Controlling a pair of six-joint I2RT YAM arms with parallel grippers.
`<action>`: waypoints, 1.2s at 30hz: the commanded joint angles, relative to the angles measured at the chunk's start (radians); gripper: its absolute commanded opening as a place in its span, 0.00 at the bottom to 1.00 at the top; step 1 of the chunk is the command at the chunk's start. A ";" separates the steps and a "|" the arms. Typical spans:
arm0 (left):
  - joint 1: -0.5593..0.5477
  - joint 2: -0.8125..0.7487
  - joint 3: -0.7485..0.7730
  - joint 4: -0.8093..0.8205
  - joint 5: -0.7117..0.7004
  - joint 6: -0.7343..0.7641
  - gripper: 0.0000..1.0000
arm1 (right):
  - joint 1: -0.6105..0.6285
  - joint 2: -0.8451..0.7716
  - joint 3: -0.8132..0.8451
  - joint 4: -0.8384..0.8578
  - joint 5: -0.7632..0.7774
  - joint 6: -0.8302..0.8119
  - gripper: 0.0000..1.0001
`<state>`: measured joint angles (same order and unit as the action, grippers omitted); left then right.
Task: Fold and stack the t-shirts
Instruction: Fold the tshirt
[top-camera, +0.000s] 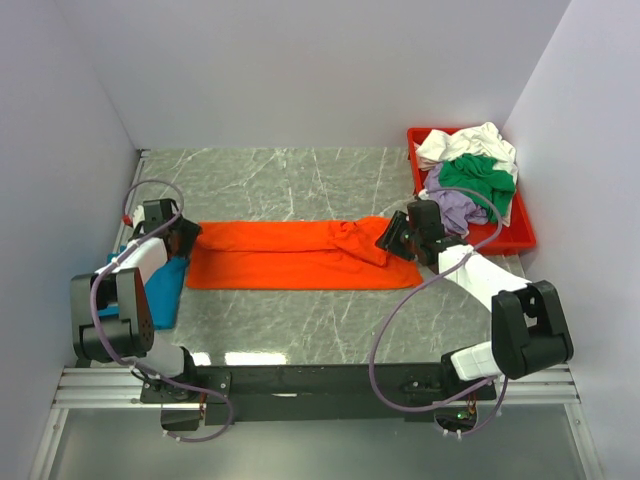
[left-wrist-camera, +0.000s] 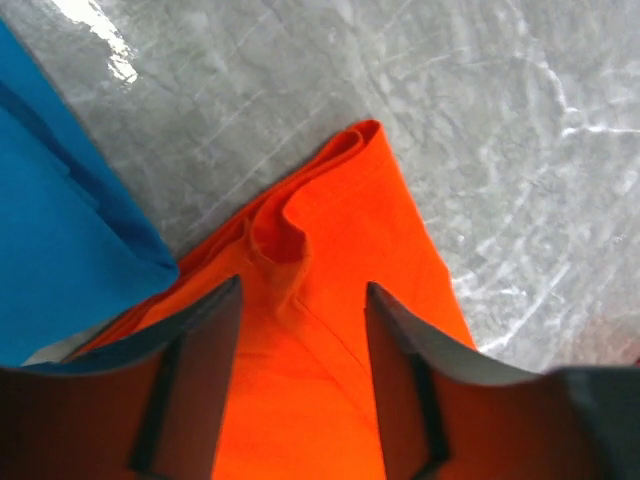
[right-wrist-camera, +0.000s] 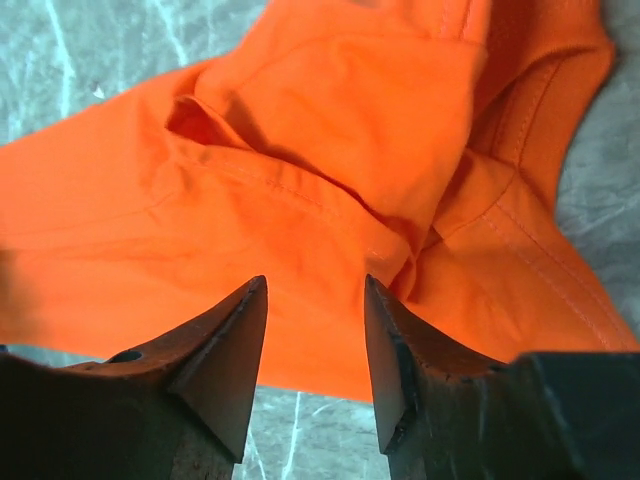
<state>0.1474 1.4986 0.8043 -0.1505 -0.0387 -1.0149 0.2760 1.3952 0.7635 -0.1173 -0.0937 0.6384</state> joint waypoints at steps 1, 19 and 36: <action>0.003 -0.084 -0.007 0.060 0.025 -0.013 0.59 | 0.003 -0.050 0.059 0.012 0.006 -0.014 0.51; -0.143 -0.212 -0.005 -0.011 0.026 0.009 0.64 | 0.189 0.441 0.579 -0.228 0.221 -0.226 0.56; -0.181 -0.247 -0.025 -0.020 0.019 0.032 0.64 | 0.345 0.338 0.422 -0.223 0.333 -0.117 0.15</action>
<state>-0.0292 1.2800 0.7891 -0.1848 -0.0231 -1.0069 0.5873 1.8122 1.2171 -0.3668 0.2134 0.4717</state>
